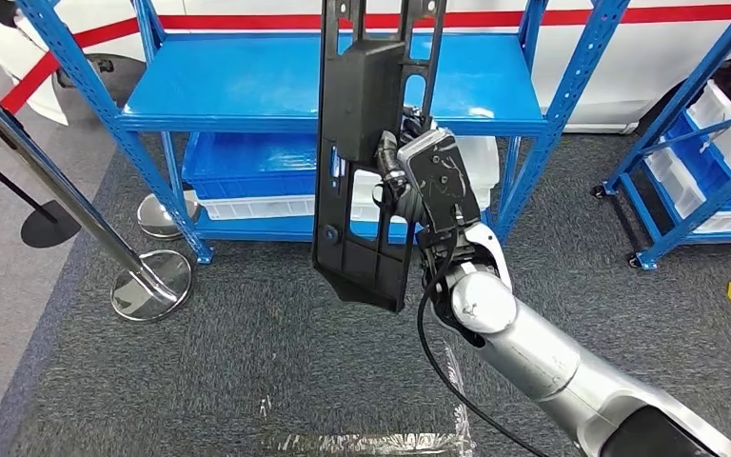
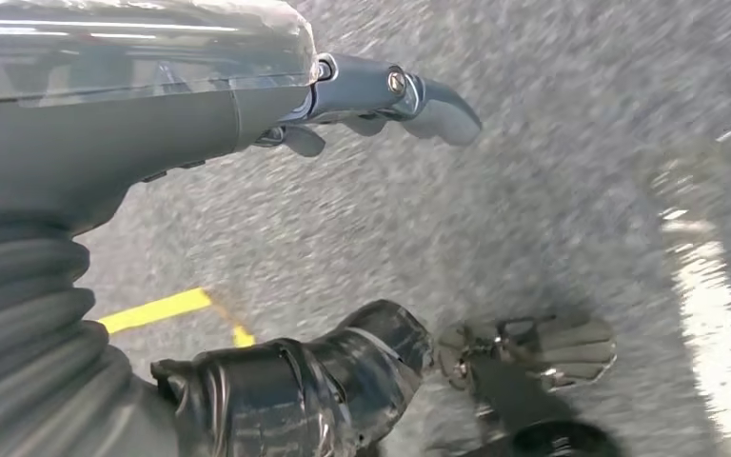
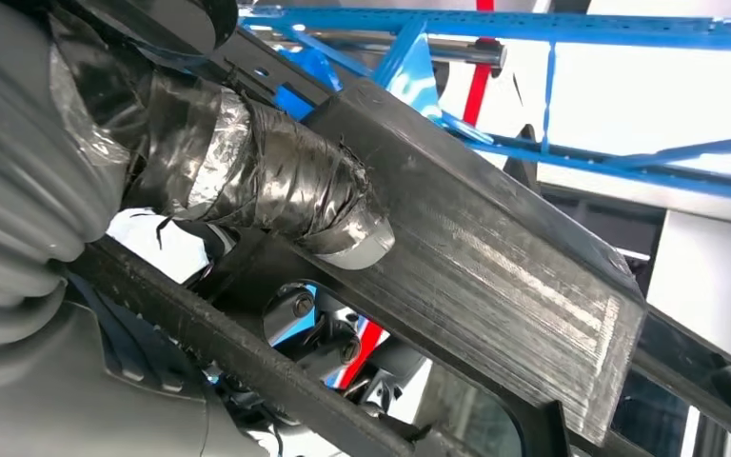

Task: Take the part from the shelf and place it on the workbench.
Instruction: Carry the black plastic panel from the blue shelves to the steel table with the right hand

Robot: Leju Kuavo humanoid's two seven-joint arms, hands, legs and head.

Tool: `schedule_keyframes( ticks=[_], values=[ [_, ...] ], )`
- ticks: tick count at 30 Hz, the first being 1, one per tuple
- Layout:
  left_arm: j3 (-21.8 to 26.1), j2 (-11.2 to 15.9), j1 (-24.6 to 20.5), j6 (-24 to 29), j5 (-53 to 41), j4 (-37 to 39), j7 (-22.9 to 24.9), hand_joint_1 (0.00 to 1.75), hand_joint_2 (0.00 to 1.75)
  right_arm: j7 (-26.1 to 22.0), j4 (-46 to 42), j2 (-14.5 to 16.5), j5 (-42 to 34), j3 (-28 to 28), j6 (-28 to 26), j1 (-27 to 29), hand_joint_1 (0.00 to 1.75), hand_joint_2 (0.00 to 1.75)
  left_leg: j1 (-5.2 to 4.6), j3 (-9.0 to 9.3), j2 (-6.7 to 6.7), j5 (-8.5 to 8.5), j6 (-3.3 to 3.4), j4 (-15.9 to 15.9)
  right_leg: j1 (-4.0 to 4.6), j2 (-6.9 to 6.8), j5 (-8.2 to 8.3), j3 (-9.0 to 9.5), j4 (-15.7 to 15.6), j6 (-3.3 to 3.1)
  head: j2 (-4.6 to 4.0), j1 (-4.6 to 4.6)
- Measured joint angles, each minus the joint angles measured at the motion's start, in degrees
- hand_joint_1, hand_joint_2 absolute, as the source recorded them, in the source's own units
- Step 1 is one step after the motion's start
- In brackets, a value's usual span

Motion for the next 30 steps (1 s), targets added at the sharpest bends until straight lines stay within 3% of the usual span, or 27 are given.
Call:
schedule_keyframes(
  ticks=[2,3,5,7,9,11,13,14,15,17,18,19,20,22,24,25,28,30],
  values=[
    [-0.02,-0.03,0.17,-0.02,-0.05,0.00,0.03,0.00,1.75,-0.01,-0.01,-0.05,-0.01,-0.01,-0.03,0.04,1.75,1.75,0.03,-1.44,0.00,-5.21,-0.30,6.90,0.10,0.01,1.16,-1.58,0.20,-0.38,0.00,-0.26],
    [-0.04,-0.04,0.14,-0.03,-0.09,0.00,0.03,0.00,1.75,-0.01,-0.01,-0.08,-0.01,-0.01,-0.03,0.08,1.75,1.75,0.04,-1.70,0.01,-6.16,-0.39,9.99,0.18,0.00,1.72,-2.43,0.36,-0.41,0.00,-0.28],
    [-0.08,-0.05,-0.02,-0.02,-0.13,0.00,0.03,0.00,1.75,-0.01,-0.01,-0.14,0.08,-0.01,-0.06,0.16,1.75,1.75,0.01,-0.10,0.00,-4.21,-0.30,11.63,0.30,-0.02,2.77,-4.17,0.76,-0.36,0.00,-0.29],
    [-0.09,-0.02,-0.10,-0.01,-0.05,0.00,0.05,0.00,1.75,-0.01,-0.08,-0.23,0.23,-0.03,-0.07,0.18,1.75,1.75,-0.08,4.81,-0.03,-1.64,0.24,6.13,0.38,0.02,3.66,-5.65,1.20,-0.15,0.00,-0.30],
    [-0.10,0.06,-0.17,-0.01,0.04,0.00,0.08,0.00,1.75,-0.01,-0.32,-0.40,0.36,-0.14,-0.05,0.15,1.75,1.75,-0.38,10.09,-0.11,-2.34,0.78,-1.64,0.45,0.03,4.54,-6.52,1.38,0.37,0.00,-0.24],
    [-0.14,0.11,-0.28,-0.01,0.05,0.00,0.09,0.00,1.75,0.00,-0.52,-0.53,0.44,-0.24,-0.03,0.09,1.75,1.75,-0.75,11.89,-0.22,-3.02,1.01,-5.19,0.38,-0.11,5.70,-6.81,0.96,1.03,0.00,-0.24],
    [-0.24,0.04,-0.28,-0.02,0.05,0.00,0.11,0.00,1.75,0.03,-0.59,-0.65,0.46,-0.25,-0.03,0.10,1.75,1.75,-0.50,11.16,-0.09,-1.77,1.35,-6.04,0.45,-0.06,5.99,-7.22,0.68,1.70,0.00,-0.29],
    [-0.27,0.00,-0.29,-0.02,0.05,0.00,0.12,0.00,1.75,0.05,-0.62,-0.74,0.46,-0.26,-0.01,0.13,1.75,1.75,-0.29,10.71,0.04,-1.04,1.65,-6.41,0.48,0.05,4.75,-7.69,1.43,2.02,0.00,-0.22],
    [-0.30,-0.03,-0.29,-0.03,0.07,0.00,0.13,0.00,1.75,0.08,-0.63,-0.83,0.46,-0.27,0.03,0.14,1.75,1.75,-0.08,10.11,0.19,-0.30,1.96,-6.69,0.49,0.16,2.50,-8.41,3.30,2.29,0.00,-0.08],
    [-0.32,0.02,-0.37,-0.03,0.09,0.00,0.13,0.00,1.75,0.12,-0.66,-0.94,0.47,-0.29,0.16,0.17,1.75,1.75,-0.08,8.55,0.31,0.83,2.45,-6.27,0.19,0.25,-3.01,-10.08,10.11,2.70,0.00,0.17],
    [-0.32,0.05,-0.40,-0.03,0.10,0.00,0.13,0.00,1.75,0.14,-0.66,-0.98,0.47,-0.30,0.22,0.20,1.75,1.75,-0.10,7.64,0.35,1.25,2.54,-5.93,0.06,0.24,-4.49,-10.62,13.66,2.86,0.00,0.23],
    [-0.33,0.07,-0.45,-0.03,0.10,0.00,0.12,0.00,1.75,0.17,-0.66,-1.01,0.47,-0.30,0.27,0.25,1.75,1.75,-0.08,6.70,0.36,1.62,2.54,-5.51,-0.08,0.24,-4.58,-10.55,16.02,3.01,0.00,0.23],
    [-0.34,0.06,-0.47,-0.03,0.10,0.00,0.11,0.00,1.75,0.20,-0.66,-1.03,0.47,-0.29,0.30,0.29,1.75,1.75,-0.01,5.77,0.36,1.94,2.42,-5.02,-0.24,0.23,-3.44,-9.66,16.56,3.14,0.00,0.23],
    [-0.37,0.04,-0.47,-0.03,0.10,0.00,0.11,0.00,1.75,0.25,-0.67,-1.05,0.47,-0.30,0.36,0.30,1.75,1.75,0.20,4.12,0.35,2.41,2.06,-3.95,-0.56,0.26,-0.71,-5.58,12.05,3.31,0.00,0.22],
    [-0.38,0.03,-0.52,-0.03,0.10,0.00,0.11,0.00,1.75,0.27,-0.78,-1.06,0.48,-0.30,0.43,0.24,1.75,1.75,0.23,2.86,0.32,2.97,1.42,-3.17,-0.37,0.47,-1.10,-1.06,5.05,3.04,0.00,0.23],
    [-0.39,0.04,-0.53,-0.03,0.10,0.00,0.11,0.00,1.75,0.27,-0.85,-1.07,0.49,-0.30,0.45,0.22,1.75,1.75,0.19,2.46,0.31,3.46,1.06,-3.12,-0.18,0.59,-1.82,0.07,2.81,2.74,0.00,0.23],
    [-0.57,0.08,-0.40,-0.01,0.13,0.01,0.11,0.00,1.75,0.34,-0.93,-1.09,0.51,-0.30,0.47,0.30,1.75,1.75,0.14,1.68,0.16,4.54,0.01,-3.65,-0.09,0.48,-1.15,-0.19,1.15,1.48,0.00,0.18],
    [-0.74,0.13,-0.24,-0.01,0.17,0.02,0.12,0.00,1.75,0.45,-0.93,-1.10,0.51,-0.30,0.49,0.35,1.75,1.75,0.21,0.69,0.11,1.28,-0.50,-1.24,-0.41,0.20,-0.03,-1.08,0.79,0.43,0.00,-0.01]
  ],
)
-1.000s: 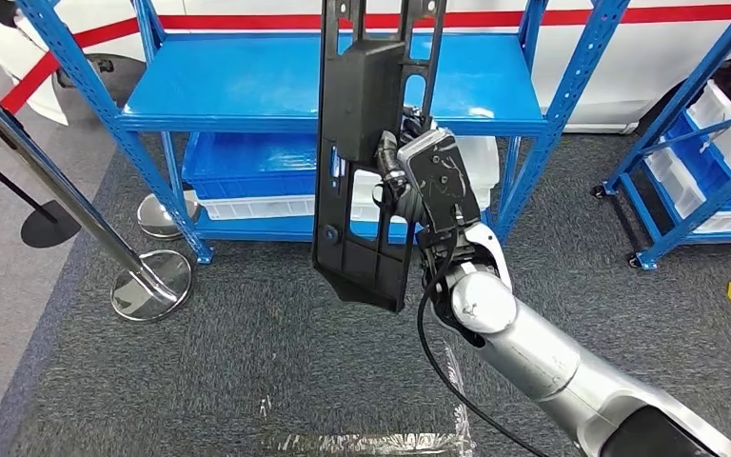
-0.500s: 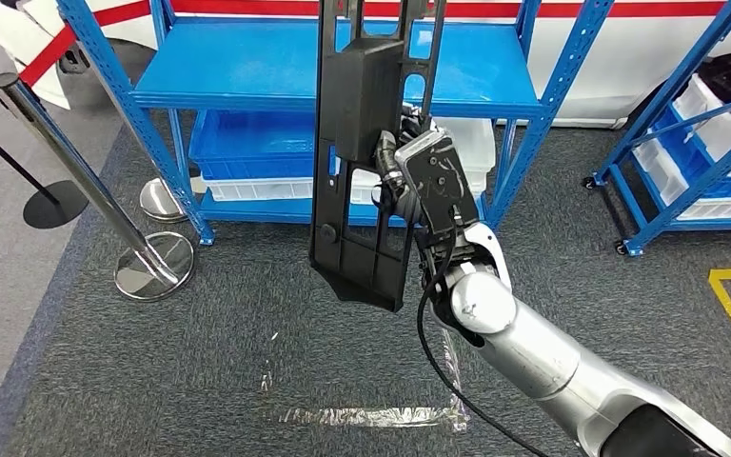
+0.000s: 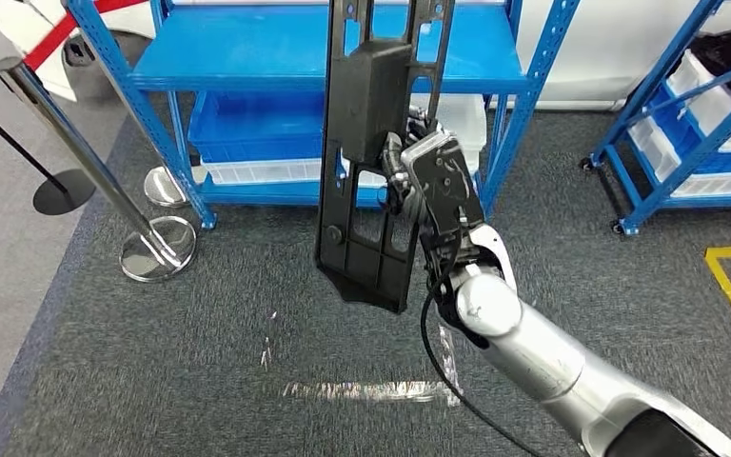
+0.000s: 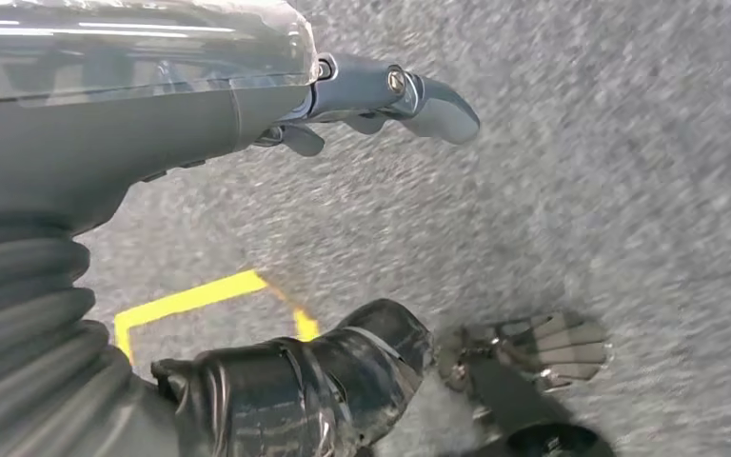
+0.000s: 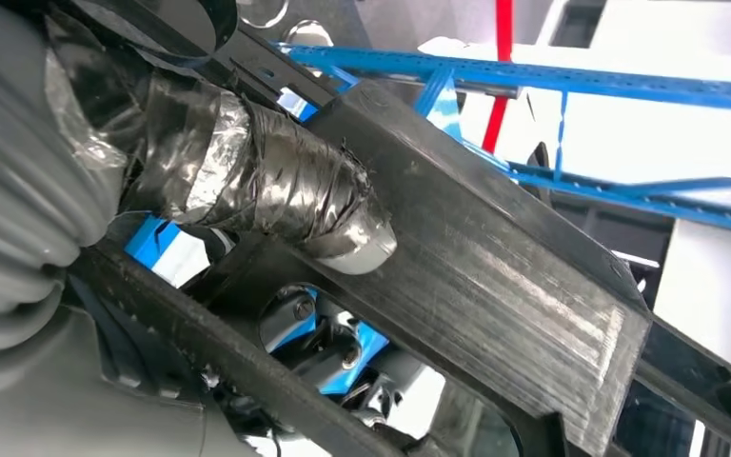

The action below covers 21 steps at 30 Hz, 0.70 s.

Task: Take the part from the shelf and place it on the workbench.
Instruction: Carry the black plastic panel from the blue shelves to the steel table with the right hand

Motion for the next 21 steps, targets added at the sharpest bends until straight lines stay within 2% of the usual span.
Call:
schedule_keyframes(
  ticks=[2,3,4,5,6,7,8,9,10,11,13,14,15,16,18,19,20,21],
  values=[
    [-0.13,0.00,0.11,0.08,0.01,0.00,0.01,0.00,1.75,0.06,-0.02,0.00,0.02,0.00,0.01,-0.01,1.75,1.75,0.09,-1.45,0.03,-5.48,-0.33,6.48,0.04,-0.13,0.91,-1.06,0.13,-0.67,0.00,-0.19],
    [-0.20,-0.01,0.10,0.23,0.01,0.00,0.01,0.00,1.75,0.10,-0.02,0.00,0.05,0.00,0.01,-0.01,1.75,1.75,0.11,-2.04,0.03,-7.21,-0.46,10.00,0.12,-0.18,1.29,-1.66,0.31,-0.79,0.00,-0.23],
    [-0.26,-0.02,0.04,0.44,0.02,0.00,-0.06,0.00,1.75,0.14,-0.02,0.00,0.10,0.00,0.01,0.00,1.75,1.75,0.11,-2.14,0.04,-7.57,-0.54,12.41,0.20,-0.21,1.59,-2.30,0.52,-0.82,0.00,-0.21],
    [-0.32,-0.01,-0.05,0.67,0.05,0.00,-0.28,0.00,1.75,0.22,-0.02,-0.01,0.19,0.00,0.01,0.01,1.75,1.75,0.11,-1.50,0.03,-6.65,-0.54,13.14,0.26,-0.24,1.88,-2.94,0.75,-0.80,0.00,-0.23],
    [-0.35,-0.01,-0.14,0.88,0.10,0.00,-0.58,0.00,1.75,0.33,-0.02,-0.01,0.33,0.00,0.01,0.01,1.75,1.75,0.10,-0.02,0.03,-4.89,-0.43,11.94,0.31,-0.25,2.15,-3.52,0.97,-0.75,0.00,-0.23],
    [-0.37,0.01,-0.21,1.05,0.17,0.00,-0.90,0.00,1.75,0.43,-0.02,-0.02,0.50,0.00,0.01,0.01,1.75,1.75,0.08,2.18,0.00,-3.14,-0.20,9.13,0.34,-0.22,2.41,-4.00,1.15,-0.64,0.00,-0.24],
    [-0.38,0.08,-0.26,1.18,0.22,0.00,-1.15,0.00,1.75,0.51,-0.03,-0.04,0.73,0.00,0.01,-0.01,1.75,1.75,-0.04,4.73,-0.05,-2.33,0.12,5.57,0.40,-0.19,2.68,-4.38,1.26,-0.44,0.00,-0.23],
    [-0.38,0.14,-0.33,1.30,0.26,0.00,-1.26,0.00,1.75,0.58,-0.05,-0.07,1.00,0.00,0.01,-0.05,1.75,1.75,-0.20,6.99,-0.10,-2.29,0.43,2.06,0.44,-0.17,3.00,-4.62,1.30,-0.16,0.00,-0.20],
    [-0.39,0.21,-0.38,1.39,0.30,0.00,-1.27,0.00,1.75,0.62,-0.11,-0.11,1.30,0.00,0.01,-0.11,1.75,1.75,-0.39,8.45,-0.16,-2.72,0.69,-0.48,0.44,-0.19,3.39,-4.77,1.22,0.17,0.00,-0.19],
    [-0.40,0.27,-0.45,1.45,0.36,0.00,-1.27,0.00,1.75,0.64,-0.19,-0.15,1.61,0.00,0.01,-0.16,1.75,1.75,-0.59,9.18,-0.19,-3.19,0.89,-2.00,0.43,-0.25,3.85,-4.88,1.01,0.53,0.00,-0.18],
    [-0.44,0.28,-0.51,1.50,0.59,0.00,-1.23,0.00,1.75,0.66,-0.31,-0.22,2.20,0.00,0.09,-0.20,1.75,1.75,-0.45,9.16,-0.20,-2.85,1.30,-3.56,0.42,-0.41,4.47,-5.07,0.67,1.25,0.00,-0.15],
    [-0.44,0.29,-0.53,1.50,0.79,0.00,-1.21,0.00,1.75,0.64,-0.34,-0.28,2.52,0.00,0.22,-0.20,1.75,1.75,-0.29,9.09,-0.24,-2.47,1.62,-4.12,0.45,-0.40,3.93,-5.40,1.06,1.55,0.00,-0.10],
    [-0.44,0.29,-0.53,1.50,1.03,0.00,-1.22,0.00,1.75,0.59,-0.35,-0.35,2.93,0.00,0.42,-0.22,1.75,1.75,-0.10,8.90,-0.28,-2.03,1.99,-4.59,0.47,-0.34,2.51,-6.07,2.61,1.78,0.00,-0.03],
    [-0.44,0.33,-0.53,1.55,1.32,0.00,-1.31,0.00,1.75,0.51,-0.36,-0.48,3.42,0.00,0.63,-0.22,1.75,1.75,0.01,8.63,-0.38,-1.55,2.31,-4.65,0.44,-0.24,0.37,-7.10,5.35,1.94,0.00,0.01],
    [-0.44,0.53,-0.54,1.76,2.03,0.00,-1.81,0.00,1.75,0.25,-0.37,-0.72,4.43,0.00,1.09,-0.10,1.75,1.75,-0.08,7.58,-0.82,-0.85,2.66,-4.44,0.40,-0.12,-3.89,-9.32,12.57,2.14,0.00,0.06],
    [-0.43,0.68,-0.57,1.90,2.46,0.00,-2.22,0.00,1.75,0.13,-0.40,-0.87,4.88,0.00,1.29,0.03,1.75,1.75,-0.10,7.04,-1.15,-0.58,2.66,-4.24,0.39,-0.10,-4.88,-9.75,14.96,2.22,0.00,0.05],
    [-0.42,0.82,-0.59,2.02,2.96,0.00,-2.64,0.00,1.75,0.03,-0.49,-1.04,5.29,-0.01,1.50,0.18,1.75,1.75,-0.09,6.52,-1.55,-0.35,2.62,-3.97,0.35,-0.06,-4.88,-9.25,15.42,2.25,0.00,0.06],
    [-0.37,0.97,-0.61,2.17,3.52,0.00,-3.06,0.00,1.75,-0.08,-0.67,-1.24,5.69,-0.04,1.72,0.31,1.75,1.75,-0.06,6.03,-2.02,-0.20,2.55,-3.62,0.30,0.06,-3.91,-7.63,13.60,2.22,0.00,0.06]
  ],
)
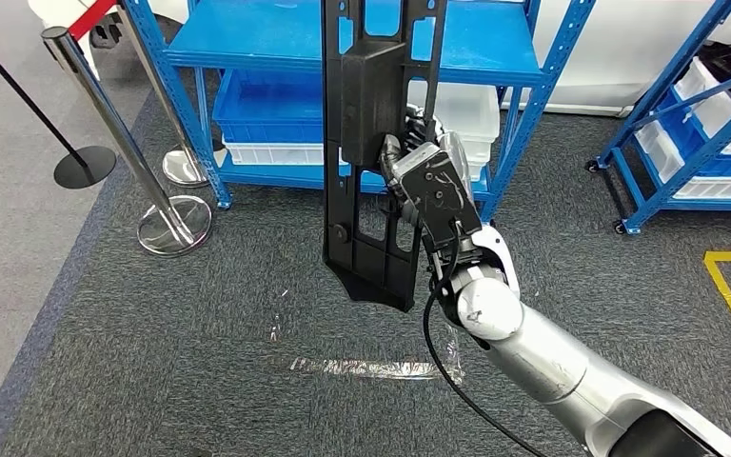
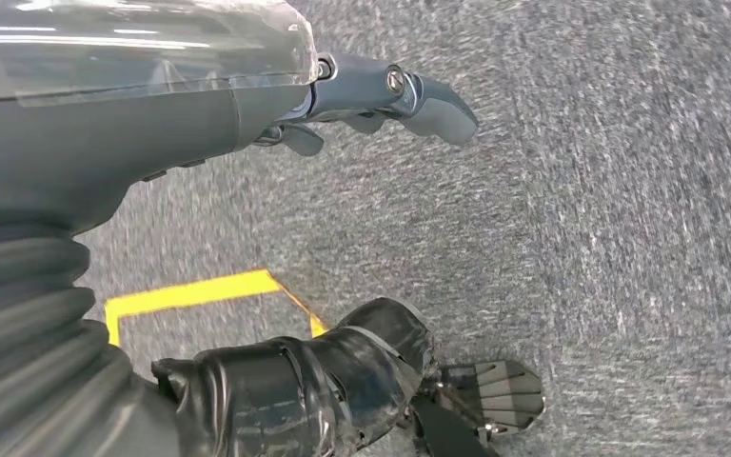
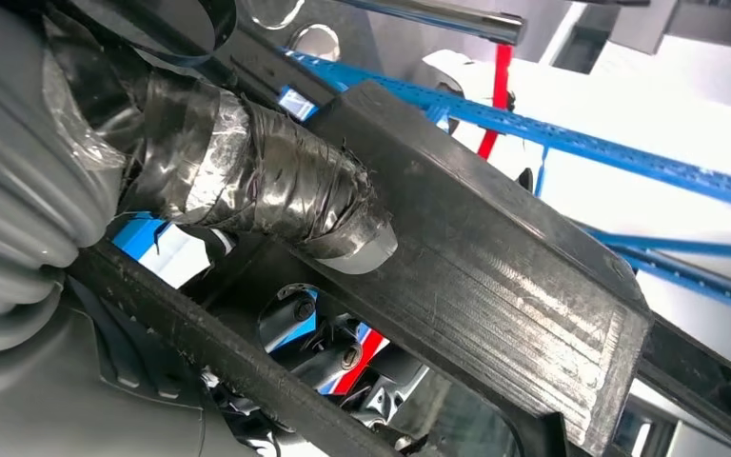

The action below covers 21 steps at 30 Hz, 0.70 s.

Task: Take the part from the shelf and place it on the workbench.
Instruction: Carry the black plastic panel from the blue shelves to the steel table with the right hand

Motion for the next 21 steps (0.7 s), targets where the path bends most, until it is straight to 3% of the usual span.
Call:
schedule_keyframes(
  ticks=[3,5,7,9,11,12,14,15,16,18,20,21],
  values=[
    [0.40,0.43,-0.26,0.63,1.76,0.00,-1.22,0.00,1.75,-0.38,-1.09,-0.62,0.85,-0.50,0.60,0.28,1.75,1.75,0.01,-1.44,-1.42,0.31,-0.55,1.24,-0.34,2.52,2.79,6.40,-10.18,-0.36,0.00,-0.05],
    [1.01,0.78,-0.66,0.97,2.78,0.00,-2.00,0.00,1.75,-0.57,-1.97,-1.03,1.25,-0.96,0.73,0.81,1.75,1.75,0.02,-2.33,-2.32,0.84,-1.30,1.56,-0.28,3.57,2.77,7.25,-12.01,-0.67,0.00,-0.09],
    [1.76,1.20,-0.89,1.30,3.68,0.02,-2.75,0.00,1.75,-0.66,-2.65,-1.50,1.89,-1.32,0.93,1.62,1.75,1.75,0.19,-2.85,-3.10,1.30,-2.04,1.49,-0.22,2.40,3.27,7.01,-12.17,-1.25,0.00,-0.07],
    [2.47,1.51,-0.89,1.60,4.57,0.04,-3.36,0.00,1.75,-0.66,-3.24,-1.85,3.31,-1.56,1.44,2.30,1.75,1.75,0.11,-3.81,-1.76,-0.04,-2.67,3.14,-0.42,1.14,3.81,6.91,-12.54,-2.06,0.00,-0.34],
    [3.13,1.65,-0.94,1.81,5.36,0.04,-3.81,0.00,1.75,-0.51,-3.85,-2.12,5.56,-1.61,1.92,3.04,1.75,1.75,0.03,-6.05,0.51,-3.61,-3.16,8.83,-0.40,-0.15,4.18,6.71,-12.72,-2.63,0.00,-0.73],
    [3.53,1.73,-0.94,1.98,5.78,0.05,-4.02,0.00,1.75,-0.24,-4.07,-2.25,6.83,-1.62,2.25,3.61,1.75,1.75,0.08,-7.33,1.02,-5.35,-3.34,12.45,-0.31,-0.88,4.26,6.60,-12.69,-2.76,0.00,-0.84],
    [4.46,2.03,-0.67,2.45,6.76,0.11,-4.51,0.00,1.75,0.72,-4.27,-2.45,9.40,-1.62,3.30,5.26,1.75,1.75,0.11,-8.11,1.37,-6.51,-3.47,16.27,-0.17,-2.35,4.32,6.42,-12.60,-2.83,0.00,-0.87],
    [4.97,2.26,-0.41,2.74,7.39,0.16,-4.88,0.00,1.75,1.31,-4.31,-2.52,10.63,-1.62,3.97,6.16,1.75,1.75,0.10,-6.98,1.53,-5.64,-3.40,15.06,-0.13,-3.03,4.32,6.39,-12.56,-2.83,0.00,-0.86],
    [5.41,2.55,-0.13,3.05,8.07,0.21,-5.37,0.00,1.75,1.80,-4.34,-2.57,11.78,-1.62,4.56,7.01,1.75,1.75,0.04,-4.89,2.01,-4.14,-3.21,11.90,-0.09,-3.65,4.33,6.39,-12.53,-2.82,0.00,-0.87],
    [6.38,3.10,0.25,3.74,9.59,0.27,-6.48,0.00,1.75,2.41,-4.55,-2.71,13.93,-1.62,5.25,8.41,1.75,1.75,-0.51,-0.53,4.64,-1.88,-2.54,4.26,0.13,-4.84,4.41,6.40,-12.53,-2.66,0.00,-0.87],
    [7.42,3.53,0.38,4.35,10.70,0.33,-7.14,0.00,1.75,2.65,-4.81,-2.91,15.16,-1.62,5.57,9.61,1.75,1.75,-1.15,1.03,6.08,-1.22,-1.77,0.72,0.42,-6.15,4.63,6.38,-12.69,-2.23,0.00,-0.86],
    [7.93,3.69,0.49,4.56,11.01,0.39,-7.11,0.00,1.75,2.74,-4.88,-2.99,15.39,-1.62,5.81,10.22,1.75,1.75,-1.31,0.89,5.48,-0.94,-1.46,0.56,0.54,-6.87,4.78,6.42,-12.83,-1.95,0.00,-0.86]
  ],
)
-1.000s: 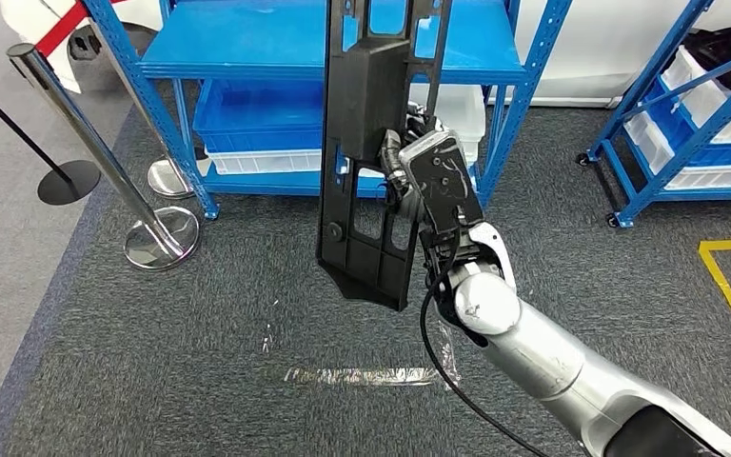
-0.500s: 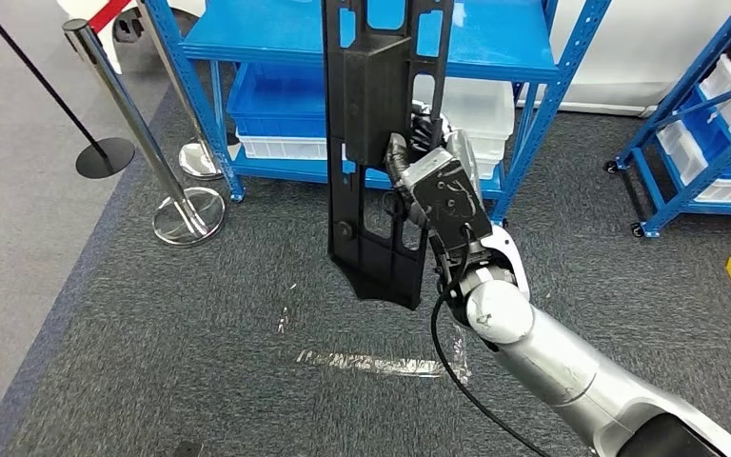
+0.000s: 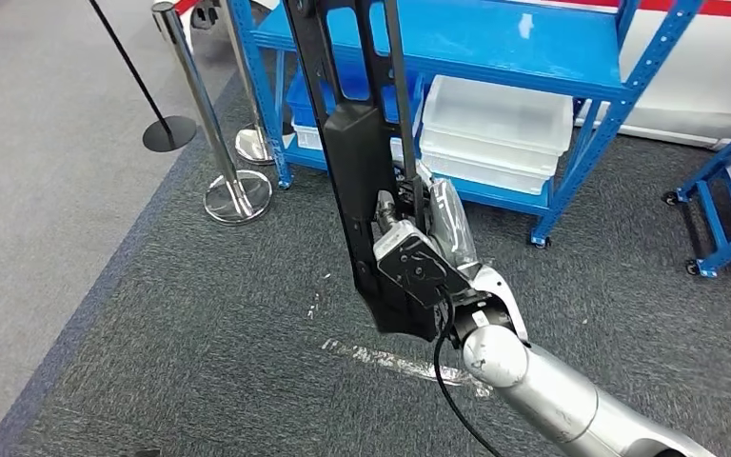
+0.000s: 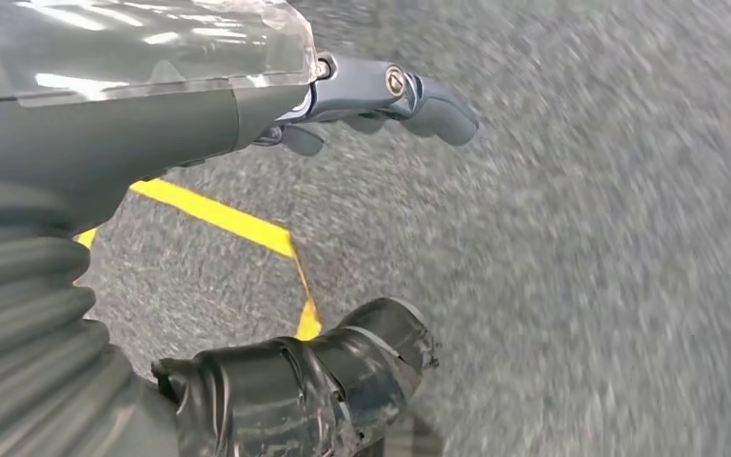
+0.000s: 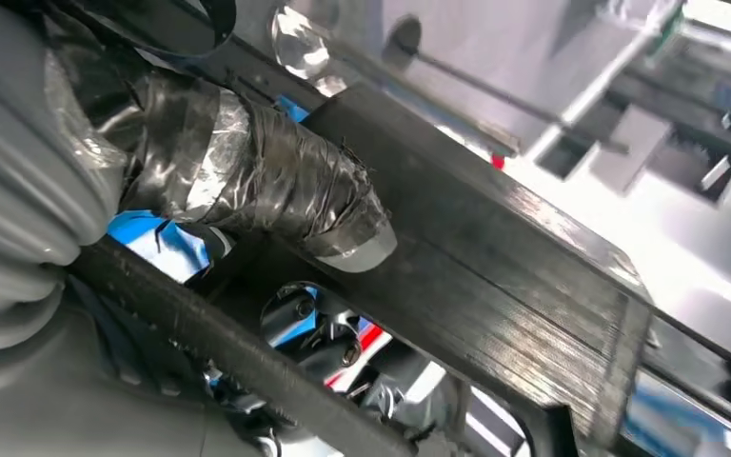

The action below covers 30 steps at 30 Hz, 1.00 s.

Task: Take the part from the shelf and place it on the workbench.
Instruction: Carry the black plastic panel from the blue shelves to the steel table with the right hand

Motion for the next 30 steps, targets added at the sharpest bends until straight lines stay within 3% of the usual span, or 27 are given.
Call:
schedule_keyframes(
  ticks=[1,3,5,6,7,8,9,10,12,14,15,16,17,18,19,21,23,24,26,28,30],
  values=[
    [0.44,0.13,0.14,0.18,0.19,0.08,0.23,0.00,1.75,0.07,-0.04,-0.03,0.04,0.00,0.28,0.65,1.75,1.75,0.15,-0.14,-0.79,0.38,0.37,-0.31,0.06,-0.57,0.03,0.03,-0.13,0.28,0.00,0.03],
    [1.07,0.26,0.48,0.50,0.36,0.20,0.98,0.00,1.75,0.03,-0.04,-0.07,0.00,0.00,0.75,1.91,1.75,1.75,0.53,-0.27,-2.08,1.27,1.04,-1.11,-0.11,1.21,-1.08,-0.45,0.83,0.86,0.00,0.09],
    [1.53,0.26,0.57,0.85,0.36,0.23,1.71,0.00,1.75,-0.38,0.01,-0.09,-0.11,0.00,1.00,2.96,1.75,1.75,0.79,-0.65,-3.29,2.00,1.62,-1.56,-0.38,4.98,-4.52,-2.68,6.04,1.21,0.00,0.22],
    [1.76,0.26,0.54,0.98,0.35,0.24,2.02,0.00,1.75,-0.61,0.08,-0.09,-0.20,0.00,1.11,3.45,1.75,1.75,0.82,-0.98,-3.97,2.21,1.80,-1.52,-0.40,6.11,-6.41,-4.22,9.79,1.27,0.00,0.24],
    [1.98,0.26,0.50,1.08,0.33,0.24,2.27,0.00,1.75,-0.78,0.19,-0.09,-0.30,0.01,1.24,3.96,1.75,1.75,0.82,-1.30,-4.78,2.39,1.87,-1.43,-0.41,6.62,-7.73,-5.56,13.13,1.34,0.00,0.29],
    [2.16,0.26,0.52,1.13,0.33,0.24,2.46,0.00,1.75,-0.84,0.32,-0.09,-0.40,0.01,1.34,4.44,1.75,1.75,0.82,-1.57,-5.65,2.52,1.83,-1.29,-0.43,6.79,-7.98,-6.10,14.75,1.38,0.00,0.30],
    [2.31,0.26,0.56,1.14,0.33,0.24,2.60,0.00,1.75,-0.88,0.45,-0.09,-0.46,0.02,1.41,4.82,1.75,1.75,0.85,-1.83,-6.53,2.63,1.77,-1.08,-0.48,6.88,-7.18,-5.62,14.27,1.39,0.00,0.30],
    [2.42,0.26,0.62,1.14,0.33,0.24,2.68,0.00,1.75,-0.92,0.54,-0.09,-0.49,0.02,1.45,5.05,1.75,1.75,0.89,-2.08,-7.39,2.68,1.68,-0.78,-0.59,7.13,-5.54,-4.16,11.70,1.38,0.00,0.31],
    [2.59,0.26,0.63,1.14,0.33,0.24,2.79,0.00,1.75,-1.02,0.62,-0.09,-0.51,0.02,1.46,5.19,1.75,1.75,0.93,-2.82,-8.98,2.64,1.28,0.18,-1.02,9.67,-2.78,-0.46,4.40,1.43,0.00,0.30],
    [2.91,0.27,0.56,1.17,0.32,0.26,2.86,0.00,1.75,-1.13,0.68,-0.05,-0.51,0.02,1.51,5.31,1.75,1.75,0.96,-3.83,-10.41,2.86,0.58,0.84,-1.25,11.82,-2.12,1.16,0.90,1.36,0.00,0.26],
    [3.12,0.28,0.61,1.20,0.32,0.28,2.90,0.00,1.75,-1.14,0.73,-0.04,-0.51,0.02,1.57,5.42,1.75,1.75,1.01,-4.25,-11.12,3.15,0.13,0.87,-1.15,11.85,-2.11,1.18,0.81,1.22,0.00,0.23],
    [3.30,0.31,0.76,1.21,0.32,0.32,2.93,0.00,1.75,-1.15,0.78,0.00,-0.53,0.02,1.66,5.50,1.75,1.75,1.11,-4.49,-11.82,3.47,-0.25,0.69,-1.17,11.03,-1.89,1.13,0.79,0.89,0.00,0.23],
    [3.44,0.31,0.93,1.23,0.32,0.35,2.93,0.00,1.75,-1.18,0.81,0.04,-0.54,0.02,1.81,5.54,1.75,1.75,1.14,-4.72,-11.63,3.51,-0.61,0.75,-1.21,10.30,-1.68,1.13,0.61,0.55,0.00,0.23],
    [3.52,0.31,1.03,1.23,0.32,0.38,2.85,0.00,1.75,-1.25,0.84,0.13,-0.55,0.02,1.96,5.55,1.75,1.75,1.05,-5.17,-10.36,3.02,-0.96,1.46,-1.30,9.49,-1.44,1.18,0.39,0.19,0.00,0.00],
    [3.58,0.32,1.01,1.23,0.31,0.39,2.71,0.00,1.75,-1.37,0.84,0.22,-0.56,0.02,2.08,5.58,1.75,1.75,0.96,-6.05,-8.54,1.88,-1.25,3.26,-1.37,8.61,-1.24,1.21,0.16,-0.12,0.00,-0.24],
    [3.68,0.32,0.77,1.12,0.20,0.39,2.26,0.00,1.75,-2.07,0.83,0.32,-0.96,0.03,2.12,6.00,1.75,1.75,0.97,-8.93,-4.92,-1.69,-1.74,9.82,-1.17,6.82,-1.07,1.17,0.01,-0.41,0.00,-0.71],
    [3.76,0.33,0.70,0.94,0.05,0.39,1.75,0.00,1.75,-3.43,0.78,0.32,-1.61,0.03,1.81,7.02,1.75,1.75,1.14,-11.11,-4.07,-3.80,-1.98,15.39,-1.04,4.91,-1.07,1.06,0.02,-0.45,0.00,-0.74],
    [3.79,0.33,0.77,0.85,-0.01,0.39,1.51,0.00,1.75,-4.02,0.68,0.32,-1.80,0.02,1.53,7.65,1.75,1.75,1.18,-10.77,-3.92,-3.45,-1.98,15.45,-1.01,4.00,-1.08,1.05,0.02,-0.45,0.00,-0.74],
    [3.82,0.37,0.88,0.64,-0.08,0.39,1.25,0.00,1.75,-4.55,0.17,0.24,-1.82,-0.02,0.79,8.83,1.75,1.75,1.12,-6.85,-2.91,-0.56,-1.66,9.44,-0.94,2.42,-1.14,1.12,0.01,-0.38,0.00,-0.74],
    [3.84,0.44,0.82,0.44,-0.26,0.39,1.27,0.00,1.75,-4.59,-0.74,0.04,-1.75,-0.25,0.04,9.94,1.75,1.75,0.54,-2.68,-0.80,1.37,-0.88,2.28,-0.72,1.18,-1.21,1.27,-0.12,-0.10,0.00,-0.71],
    [3.84,0.49,0.84,0.31,-0.59,0.40,1.51,0.00,1.75,-4.57,-1.74,-0.27,-1.69,-0.66,-0.46,11.15,1.75,1.75,0.00,-1.64,-0.29,1.54,-0.07,0.00,-0.46,0.13,-1.14,1.46,-0.39,0.39,0.00,-0.66]
  ],
)
